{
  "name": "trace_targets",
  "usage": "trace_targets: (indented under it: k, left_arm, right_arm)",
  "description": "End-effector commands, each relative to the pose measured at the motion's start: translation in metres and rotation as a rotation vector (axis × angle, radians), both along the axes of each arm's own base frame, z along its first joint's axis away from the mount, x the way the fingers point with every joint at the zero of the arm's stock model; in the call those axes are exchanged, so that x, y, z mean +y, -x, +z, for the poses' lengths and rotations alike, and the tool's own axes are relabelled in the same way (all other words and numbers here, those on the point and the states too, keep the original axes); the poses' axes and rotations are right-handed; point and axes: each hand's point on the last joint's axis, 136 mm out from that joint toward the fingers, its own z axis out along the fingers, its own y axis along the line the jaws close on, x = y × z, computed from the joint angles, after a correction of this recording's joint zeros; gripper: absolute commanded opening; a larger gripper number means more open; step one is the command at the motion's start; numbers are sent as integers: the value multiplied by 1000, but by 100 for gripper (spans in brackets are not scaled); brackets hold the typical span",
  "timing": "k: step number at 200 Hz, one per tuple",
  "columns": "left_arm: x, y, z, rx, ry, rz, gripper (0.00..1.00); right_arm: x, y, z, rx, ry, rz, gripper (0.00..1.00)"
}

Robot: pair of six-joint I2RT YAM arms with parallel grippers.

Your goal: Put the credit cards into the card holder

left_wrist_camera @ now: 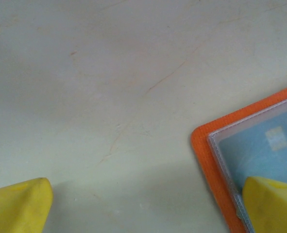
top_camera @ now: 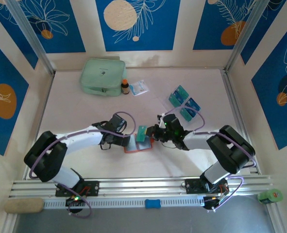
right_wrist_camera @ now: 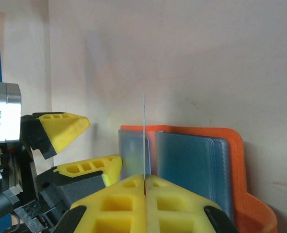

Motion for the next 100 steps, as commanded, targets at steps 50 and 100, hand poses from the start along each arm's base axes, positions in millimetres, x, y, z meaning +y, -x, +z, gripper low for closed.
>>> trace_targets:
  k: [50,100]
  left_arm:
    - [11,8,-14,31,-69,0,100]
    - [12,9,-16,37,-76,4,100]
  right_arm:
    - [7,8,-9,10,-11,38,0]
    - [4,12,-22,46,16,41,0]
